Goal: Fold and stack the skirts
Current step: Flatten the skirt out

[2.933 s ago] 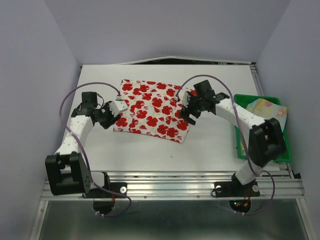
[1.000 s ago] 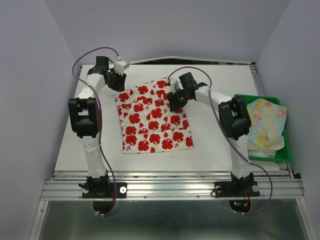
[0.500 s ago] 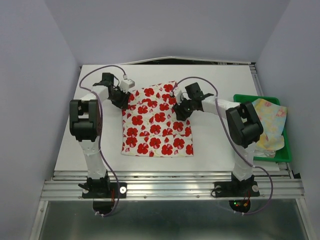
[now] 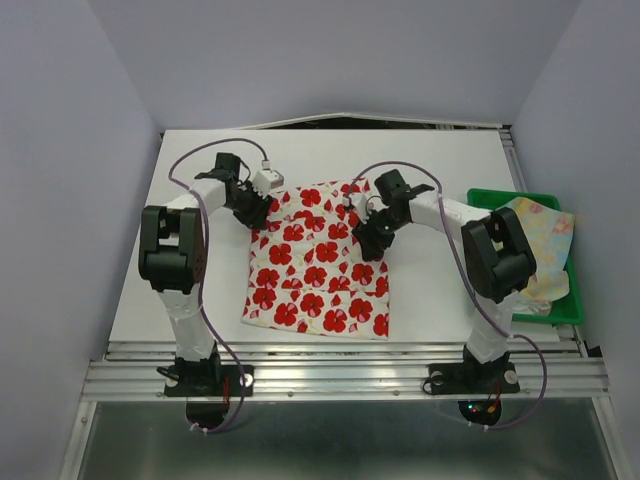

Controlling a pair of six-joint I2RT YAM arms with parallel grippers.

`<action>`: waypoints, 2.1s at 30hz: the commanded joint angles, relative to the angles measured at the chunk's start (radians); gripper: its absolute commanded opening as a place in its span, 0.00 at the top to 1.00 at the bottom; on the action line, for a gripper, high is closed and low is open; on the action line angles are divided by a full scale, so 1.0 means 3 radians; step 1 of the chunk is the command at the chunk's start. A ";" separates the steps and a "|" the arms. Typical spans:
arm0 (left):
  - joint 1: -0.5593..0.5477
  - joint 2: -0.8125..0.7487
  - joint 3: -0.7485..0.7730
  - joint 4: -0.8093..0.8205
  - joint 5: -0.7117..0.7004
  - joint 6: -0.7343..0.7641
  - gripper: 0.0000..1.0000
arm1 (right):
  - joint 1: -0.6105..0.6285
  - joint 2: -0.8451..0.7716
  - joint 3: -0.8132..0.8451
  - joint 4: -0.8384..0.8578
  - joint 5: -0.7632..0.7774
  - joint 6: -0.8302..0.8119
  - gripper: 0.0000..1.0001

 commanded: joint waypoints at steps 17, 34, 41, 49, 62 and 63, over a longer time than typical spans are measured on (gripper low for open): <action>0.0256 0.0706 0.1880 -0.0397 0.0436 -0.0311 0.46 | -0.0705 0.1405 0.2953 -0.0353 -0.0112 -0.0209 0.42; 0.0429 0.0727 0.1676 -0.0223 0.0426 -0.0475 0.46 | -0.0705 0.2107 0.3056 0.0611 -0.0091 -0.0044 0.40; 0.0501 0.0808 0.1747 -0.0228 0.0416 -0.0511 0.45 | -0.0705 0.2061 0.2801 0.0401 -0.0194 -0.0341 0.44; 0.0516 0.1003 0.1926 -0.0371 0.0411 -0.0470 0.45 | -0.0705 0.1989 0.2647 0.0161 -0.0352 -0.0551 0.71; 0.0511 0.1294 0.2116 -0.0616 0.0544 -0.0163 0.42 | -0.0705 0.1974 0.2867 0.0196 -0.0388 -0.0403 0.99; 0.0511 0.1299 0.2121 -0.0652 0.0544 -0.0153 0.41 | -0.0705 0.1954 0.2872 0.0196 -0.0393 -0.0393 0.99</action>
